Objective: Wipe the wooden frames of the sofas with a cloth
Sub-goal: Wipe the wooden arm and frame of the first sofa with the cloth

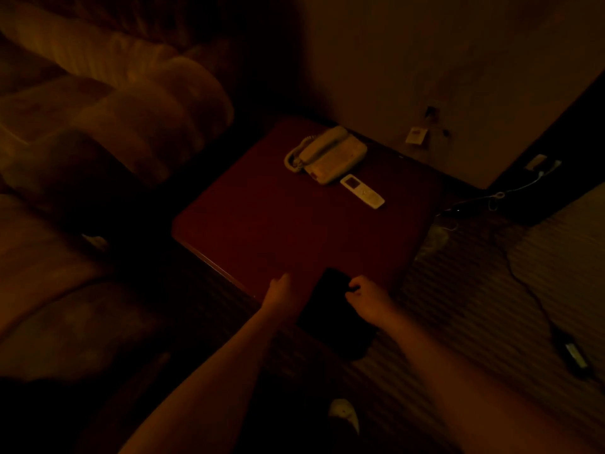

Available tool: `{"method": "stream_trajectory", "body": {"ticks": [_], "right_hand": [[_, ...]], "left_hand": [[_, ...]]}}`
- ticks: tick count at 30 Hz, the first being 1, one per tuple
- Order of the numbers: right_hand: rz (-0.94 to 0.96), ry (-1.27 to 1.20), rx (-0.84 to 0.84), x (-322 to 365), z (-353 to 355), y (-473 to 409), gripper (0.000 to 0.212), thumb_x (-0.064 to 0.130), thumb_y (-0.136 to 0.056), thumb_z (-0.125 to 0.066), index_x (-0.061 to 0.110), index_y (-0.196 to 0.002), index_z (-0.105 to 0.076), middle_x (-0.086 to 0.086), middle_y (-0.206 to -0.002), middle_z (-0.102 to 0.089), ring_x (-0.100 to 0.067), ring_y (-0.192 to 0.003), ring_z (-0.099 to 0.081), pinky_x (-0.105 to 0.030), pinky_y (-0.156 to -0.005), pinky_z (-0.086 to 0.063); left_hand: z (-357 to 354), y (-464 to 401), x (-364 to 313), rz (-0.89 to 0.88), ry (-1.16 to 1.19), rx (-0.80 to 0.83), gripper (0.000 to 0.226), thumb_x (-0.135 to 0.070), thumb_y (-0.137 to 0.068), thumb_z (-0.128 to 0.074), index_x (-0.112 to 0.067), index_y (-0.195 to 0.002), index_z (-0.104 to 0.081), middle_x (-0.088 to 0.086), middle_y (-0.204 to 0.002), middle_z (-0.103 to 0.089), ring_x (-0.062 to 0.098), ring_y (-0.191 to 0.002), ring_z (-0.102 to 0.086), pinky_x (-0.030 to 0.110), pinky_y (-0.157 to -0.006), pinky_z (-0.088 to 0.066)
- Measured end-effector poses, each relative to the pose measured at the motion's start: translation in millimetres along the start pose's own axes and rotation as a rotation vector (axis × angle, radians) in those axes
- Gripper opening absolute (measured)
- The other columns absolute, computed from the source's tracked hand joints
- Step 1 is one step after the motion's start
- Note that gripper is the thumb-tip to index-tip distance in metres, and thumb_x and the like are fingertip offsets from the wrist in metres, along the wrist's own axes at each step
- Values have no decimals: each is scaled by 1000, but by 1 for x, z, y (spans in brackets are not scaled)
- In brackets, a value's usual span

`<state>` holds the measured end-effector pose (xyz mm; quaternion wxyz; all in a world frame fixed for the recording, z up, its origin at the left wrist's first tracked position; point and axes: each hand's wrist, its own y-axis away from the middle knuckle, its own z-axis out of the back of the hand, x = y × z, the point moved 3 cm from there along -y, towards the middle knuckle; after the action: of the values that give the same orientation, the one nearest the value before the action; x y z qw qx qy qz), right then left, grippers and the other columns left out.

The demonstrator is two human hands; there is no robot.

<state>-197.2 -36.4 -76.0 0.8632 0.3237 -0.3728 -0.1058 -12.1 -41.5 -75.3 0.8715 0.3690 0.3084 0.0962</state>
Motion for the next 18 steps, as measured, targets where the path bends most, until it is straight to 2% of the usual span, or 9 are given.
{"method": "stream_trajectory", "body": {"ticks": [2, 6, 8, 12, 14, 15, 17, 18], "right_hand": [[-17, 42, 61, -14, -12, -33, 34, 25, -99, -43, 11, -131, -42, -6, -104, -55, -14, -79, -52, -26, -69, -46], [-52, 70, 127, -39, -35, -88, 33, 25, -99, -43, 12, -130, -42, 3, -86, -49, -7, -64, -46, -19, -51, -37], [-60, 73, 165, -51, -48, -109, 32, 24, -99, -43, 11, -128, -44, 1, -92, -50, -7, -65, -46, -19, -51, -36], [-74, 90, 211, -69, -67, -134, 36, 22, -100, -41, 12, -135, -39, -5, -112, -53, -6, -67, -46, -18, -51, -35], [-97, 85, 228, -75, -72, -141, 40, 20, -100, -38, 13, -140, -35, -9, -125, -51, -6, -68, -45, -19, -51, -35], [-100, 81, 231, -77, -72, -143, 41, 19, -101, -37, 13, -141, -35, -10, -128, -50, -7, -68, -45, -19, -52, -35], [-124, 50, 242, -78, -70, -144, 41, 17, -101, -34, 14, -142, -34, -11, -129, -50, -11, -73, -48, -20, -56, -39], [-137, 28, 253, -76, -66, -143, 42, 16, -101, -33, 15, -143, -33, -11, -129, -49, -13, -79, -51, -23, -61, -42]], "left_hand": [[-18, -34, 9, 38, -14, 49, 53, -7, -97, -45, -4, -145, -23, 16, -147, -31, 33, -135, -33, 41, -109, -35], [-54, -91, 28, 121, 84, 42, 56, -9, -98, -45, -6, -147, -19, 14, -146, -34, 29, -129, -42, 35, -106, -39], [-76, -114, 40, 177, 139, 39, 59, -14, -98, -49, -7, -148, -19, 13, -144, -36, 25, -118, -50, 27, -97, -44], [-101, -142, 52, 241, 197, -29, 48, -19, -92, -58, -11, -134, -37, 11, -128, -48, 25, -102, -57, 36, -86, -53], [-105, -148, 51, 276, 271, -36, 45, -19, -92, -59, -12, -130, -37, 8, -120, -51, 21, -90, -58, 29, -68, -53], [-106, -149, 48, 298, 312, -10, 41, -17, -92, -58, -13, -127, -39, 7, -113, -53, 17, -81, -56, 23, -57, -48], [-106, -150, 40, 321, 332, 28, 11, -16, -94, -54, -11, -104, -51, 3, -83, -50, 11, -60, -45, 18, -44, -35], [-105, -148, 37, 327, 347, 34, 12, -16, -96, -51, -13, -84, -49, 1, -72, -43, 10, -53, -37, 19, -44, -32]]}}
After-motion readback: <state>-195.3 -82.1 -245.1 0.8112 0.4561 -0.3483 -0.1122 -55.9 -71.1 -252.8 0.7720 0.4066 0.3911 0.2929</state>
